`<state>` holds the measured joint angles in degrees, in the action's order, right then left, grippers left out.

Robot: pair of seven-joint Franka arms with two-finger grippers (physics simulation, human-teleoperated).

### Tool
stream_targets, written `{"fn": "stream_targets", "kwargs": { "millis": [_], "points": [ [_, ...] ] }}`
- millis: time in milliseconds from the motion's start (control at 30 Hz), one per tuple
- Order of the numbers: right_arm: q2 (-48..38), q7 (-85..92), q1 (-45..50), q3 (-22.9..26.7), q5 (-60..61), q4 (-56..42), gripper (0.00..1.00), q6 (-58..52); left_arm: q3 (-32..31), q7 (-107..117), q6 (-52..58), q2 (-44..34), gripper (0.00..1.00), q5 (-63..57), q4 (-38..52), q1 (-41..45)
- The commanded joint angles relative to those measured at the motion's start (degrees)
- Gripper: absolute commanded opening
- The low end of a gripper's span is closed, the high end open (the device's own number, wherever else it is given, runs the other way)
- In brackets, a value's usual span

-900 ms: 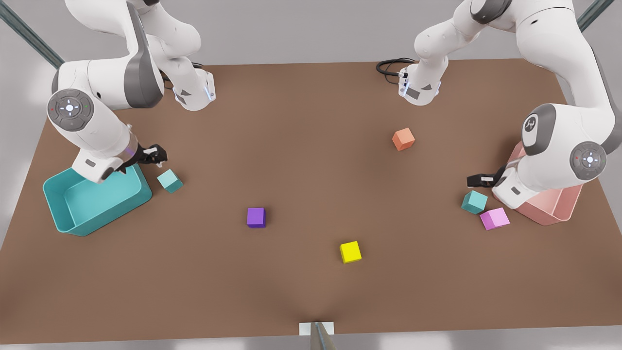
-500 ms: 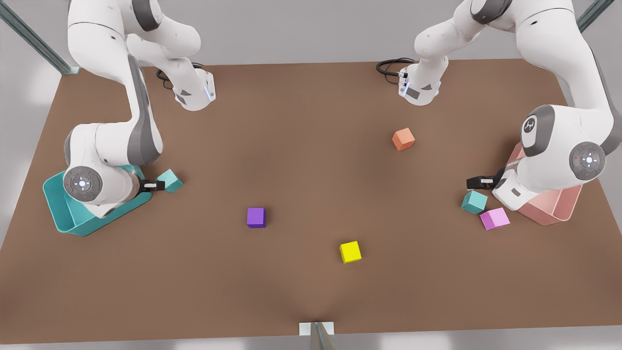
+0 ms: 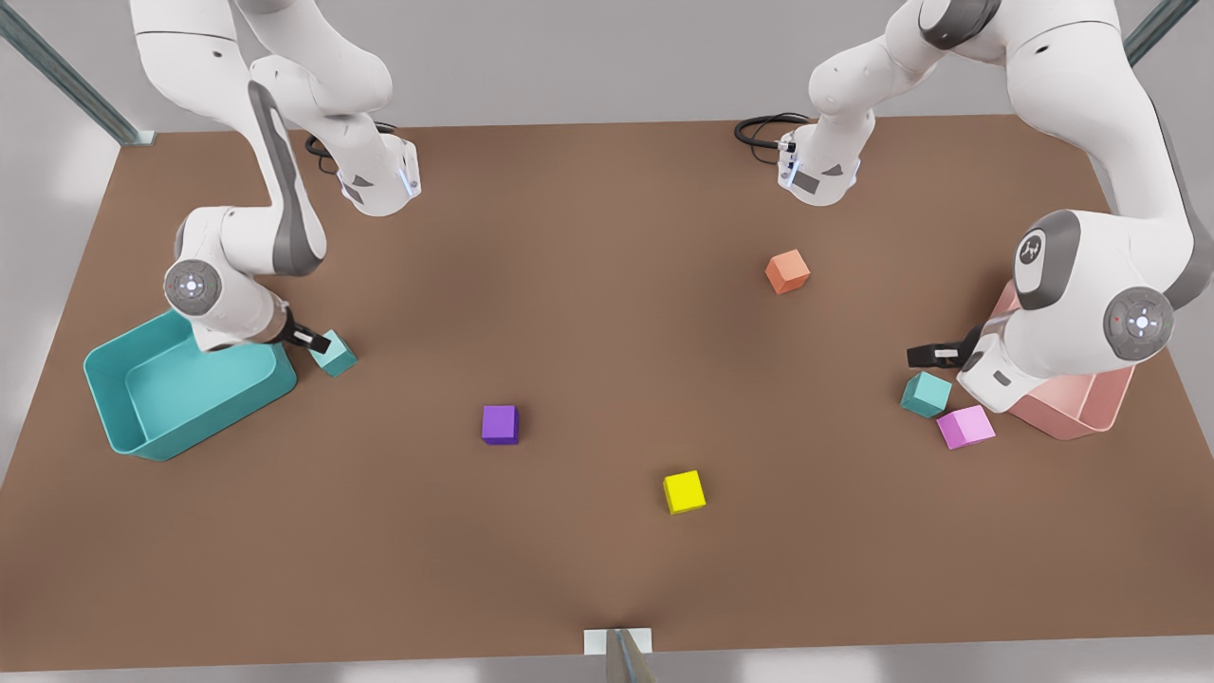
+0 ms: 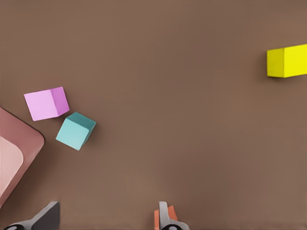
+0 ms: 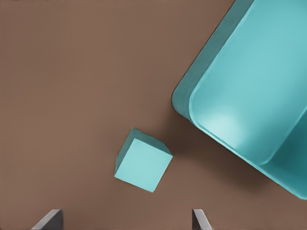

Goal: Stack the two blue cubes on top of each other

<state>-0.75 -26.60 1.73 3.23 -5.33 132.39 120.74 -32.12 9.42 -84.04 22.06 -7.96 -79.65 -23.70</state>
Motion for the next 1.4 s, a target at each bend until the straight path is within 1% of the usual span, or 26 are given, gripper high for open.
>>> {"fn": "stream_targets", "kwargs": {
  "millis": [0,100,233,367,533,633,833,1367],
  "points": [
    [-0.56,-18.93,0.38,-0.06,0.06,2.43,1.0,13.29,-0.05,1.74,0.64,0.0,1.0,-0.04,0.02,0.05],
    [-0.57,-18.93,-0.06,-0.06,-0.56,5.25,1.0,17.16,-0.05,1.83,0.55,0.18,1.0,-0.04,0.02,0.14],
    [0.84,-18.67,-1.2,-0.06,-0.56,6.39,1.0,18.65,-0.05,1.83,0.55,0.18,1.0,-0.04,0.02,0.05],
    [2.77,-19.02,-2.25,-0.06,-0.56,6.83,1.0,18.57,-0.05,1.83,0.55,0.18,1.0,-0.04,0.02,0.05],
    [3.13,-19.11,-3.75,-0.06,-0.56,8.41,1.0,17.95,-0.05,1.83,0.55,0.53,1.0,-0.04,0.02,0.05],
    [6.64,-19.11,-4.72,-0.06,-0.56,8.15,1.0,18.56,-0.05,1.74,0.64,0.53,1.0,-0.04,0.02,-0.21],
    [9.89,-19.11,-4.72,-0.15,-0.03,7.8,1.0,19.88,-0.05,1.74,1.51,0.35,1.0,0.05,0.2,-0.3],
    [13.76,-19.37,-4.28,-0.41,0.32,8.42,1.0,19.8,-0.05,1.66,1.69,1.06,1.0,-0.04,0.11,-0.12]
  ]
}}
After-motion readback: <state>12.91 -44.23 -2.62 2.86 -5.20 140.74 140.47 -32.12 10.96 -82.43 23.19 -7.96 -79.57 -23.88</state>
